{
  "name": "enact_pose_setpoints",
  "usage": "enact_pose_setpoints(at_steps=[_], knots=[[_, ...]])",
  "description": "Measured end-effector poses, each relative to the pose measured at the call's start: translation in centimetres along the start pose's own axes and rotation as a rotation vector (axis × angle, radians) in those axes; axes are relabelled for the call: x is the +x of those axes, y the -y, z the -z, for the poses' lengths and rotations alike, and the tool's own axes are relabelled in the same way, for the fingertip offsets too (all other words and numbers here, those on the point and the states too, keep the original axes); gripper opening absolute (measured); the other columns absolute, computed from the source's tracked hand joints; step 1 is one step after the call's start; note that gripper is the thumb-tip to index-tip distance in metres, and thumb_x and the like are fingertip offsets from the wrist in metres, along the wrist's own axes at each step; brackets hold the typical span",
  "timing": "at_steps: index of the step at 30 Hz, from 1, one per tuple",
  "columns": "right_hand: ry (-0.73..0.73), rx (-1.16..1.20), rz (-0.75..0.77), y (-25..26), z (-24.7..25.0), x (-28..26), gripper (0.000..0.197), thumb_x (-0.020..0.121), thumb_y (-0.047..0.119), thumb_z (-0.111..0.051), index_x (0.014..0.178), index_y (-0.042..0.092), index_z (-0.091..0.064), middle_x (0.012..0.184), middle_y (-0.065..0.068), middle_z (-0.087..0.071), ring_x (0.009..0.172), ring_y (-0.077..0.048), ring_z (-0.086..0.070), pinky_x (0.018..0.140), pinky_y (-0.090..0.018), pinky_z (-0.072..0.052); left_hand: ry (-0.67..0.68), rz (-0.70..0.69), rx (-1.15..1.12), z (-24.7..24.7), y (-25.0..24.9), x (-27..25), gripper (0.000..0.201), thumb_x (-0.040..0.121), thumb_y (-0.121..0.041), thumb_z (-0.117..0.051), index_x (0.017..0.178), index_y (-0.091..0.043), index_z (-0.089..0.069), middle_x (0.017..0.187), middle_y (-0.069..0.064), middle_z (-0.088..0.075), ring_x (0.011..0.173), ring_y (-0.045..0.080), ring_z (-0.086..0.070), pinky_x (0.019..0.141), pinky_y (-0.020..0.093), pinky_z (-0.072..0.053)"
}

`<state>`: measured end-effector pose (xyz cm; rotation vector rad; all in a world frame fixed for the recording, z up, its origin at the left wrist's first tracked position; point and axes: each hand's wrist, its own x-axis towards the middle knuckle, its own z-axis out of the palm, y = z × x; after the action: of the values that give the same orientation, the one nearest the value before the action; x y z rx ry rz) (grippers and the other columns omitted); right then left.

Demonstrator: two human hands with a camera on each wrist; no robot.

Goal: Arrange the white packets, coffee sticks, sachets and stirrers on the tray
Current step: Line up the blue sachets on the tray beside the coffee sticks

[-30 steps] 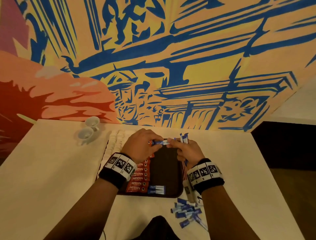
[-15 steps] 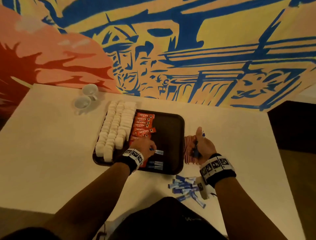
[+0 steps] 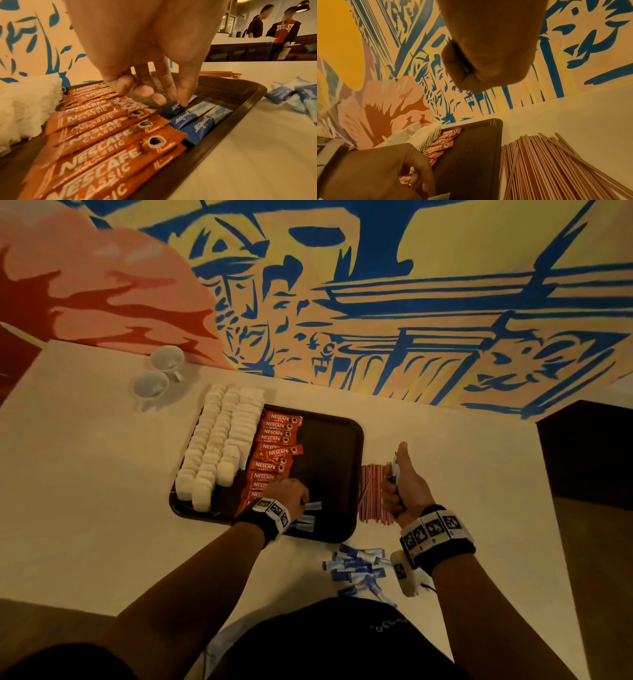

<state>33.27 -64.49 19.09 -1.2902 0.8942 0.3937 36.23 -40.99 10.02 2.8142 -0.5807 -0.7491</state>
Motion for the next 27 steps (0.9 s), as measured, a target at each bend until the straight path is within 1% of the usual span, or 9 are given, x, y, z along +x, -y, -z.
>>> enact_pose_setpoints(at_steps=[7, 11, 15, 17, 19, 21, 23, 25, 27], knots=[[0.038, -0.039, -0.026, 0.0, -0.6, -0.3, 0.070, 0.084, 0.088, -0.035, 0.070, 0.021, -0.047, 0.056, 0.001, -0.037, 0.044, -0.012, -0.027, 0.040, -0.022, -0.022, 0.033, 0.030, -0.006, -0.2, 0.4, -0.6, 0.023, 0.093, -0.021, -0.065, 0.115, -0.027, -0.071, 0.121, -0.001, -0.065, 0.117, 0.022, -0.055, 0.100, 0.033, -0.044], [0.067, -0.058, -0.018, 0.4, -1.1, -0.9, 0.068, 0.090, 0.083, -0.034, 0.075, 0.020, -0.053, 0.057, 0.000, -0.042, 0.043, -0.012, -0.031, 0.038, -0.020, -0.025, 0.001, 0.038, -0.092, 0.6, 0.6, -0.9, 0.025, 0.092, -0.024, -0.067, 0.117, -0.026, -0.070, 0.123, -0.002, -0.064, 0.115, 0.020, -0.057, 0.099, 0.031, -0.046], [0.124, -0.046, 0.002, 1.2, -1.7, -1.3, 0.052, 0.096, 0.069, -0.047, 0.088, 0.018, -0.053, 0.060, 0.000, -0.046, 0.043, -0.012, -0.033, 0.038, -0.019, -0.025, -0.177, 0.098, -0.274, 3.8, 1.3, -1.6, 0.022, 0.092, -0.024, -0.068, 0.114, -0.027, -0.070, 0.112, -0.015, -0.060, 0.110, 0.010, -0.056, 0.095, 0.025, -0.042], [0.166, -0.078, 0.032, 1.9, -2.6, -1.8, 0.039, 0.100, 0.055, -0.052, 0.098, 0.016, -0.052, 0.063, 0.000, -0.048, 0.043, -0.010, -0.034, 0.037, -0.019, -0.024, -0.302, 0.138, -0.377, 6.1, 1.6, -2.1, 0.018, 0.092, -0.024, -0.067, 0.110, -0.028, -0.071, 0.108, -0.015, -0.063, 0.102, 0.007, -0.058, 0.087, 0.018, -0.040], [0.235, -0.067, 0.066, 2.7, -3.8, -2.7, 0.026, 0.104, 0.037, -0.052, 0.104, 0.012, -0.055, 0.065, -0.001, -0.050, 0.041, -0.009, -0.034, 0.036, -0.018, -0.023, -0.391, 0.141, -0.496, 8.6, 1.9, -2.8, 0.014, 0.092, -0.025, -0.067, 0.105, -0.027, -0.072, 0.104, -0.012, -0.068, 0.093, 0.004, -0.060, 0.076, 0.010, -0.039], [0.307, -0.042, 0.106, 3.4, -5.3, -3.7, 0.022, 0.106, 0.028, -0.050, 0.107, 0.008, -0.059, 0.067, -0.002, -0.052, 0.043, -0.009, -0.036, 0.036, -0.020, -0.025, -0.462, 0.109, -0.553, 11.3, 2.1, -3.8, 0.009, 0.092, -0.027, -0.067, 0.100, -0.028, -0.072, 0.099, -0.013, -0.068, 0.087, 0.000, -0.058, 0.073, 0.010, -0.038], [0.378, -0.020, 0.176, 4.0, -7.0, -4.5, 0.025, 0.108, 0.026, -0.048, 0.109, 0.006, -0.061, 0.070, -0.003, -0.053, 0.049, -0.010, -0.040, 0.039, -0.021, -0.030, -0.507, 0.064, -0.614, 14.0, 2.4, -4.8, 0.008, 0.092, -0.028, -0.068, 0.098, -0.029, -0.072, 0.095, -0.017, -0.067, 0.084, -0.006, -0.057, 0.073, 0.008, -0.038], [0.442, 0.000, 0.266, 4.8, -8.7, -5.5, 0.029, 0.109, 0.028, -0.044, 0.108, 0.004, -0.061, 0.074, -0.006, -0.054, 0.053, -0.012, -0.044, 0.043, -0.023, -0.036, -0.517, 0.000, -0.646, 16.7, 2.4, -6.0, 0.010, 0.092, -0.027, -0.068, 0.099, -0.027, -0.074, 0.094, -0.019, -0.067, 0.081, -0.010, -0.057, 0.069, 0.001, -0.036], [0.506, 0.026, 0.354, 6.1, -10.4, -6.8, 0.033, 0.108, 0.032, -0.040, 0.107, 0.005, -0.059, 0.075, -0.010, -0.055, 0.057, -0.016, -0.049, 0.047, -0.026, -0.043, -0.517, -0.084, -0.660, 19.6, 2.3, -7.1, 0.011, 0.091, -0.025, -0.070, 0.100, -0.024, -0.076, 0.095, -0.021, -0.068, 0.083, -0.009, -0.059, 0.070, 0.000, -0.038]])
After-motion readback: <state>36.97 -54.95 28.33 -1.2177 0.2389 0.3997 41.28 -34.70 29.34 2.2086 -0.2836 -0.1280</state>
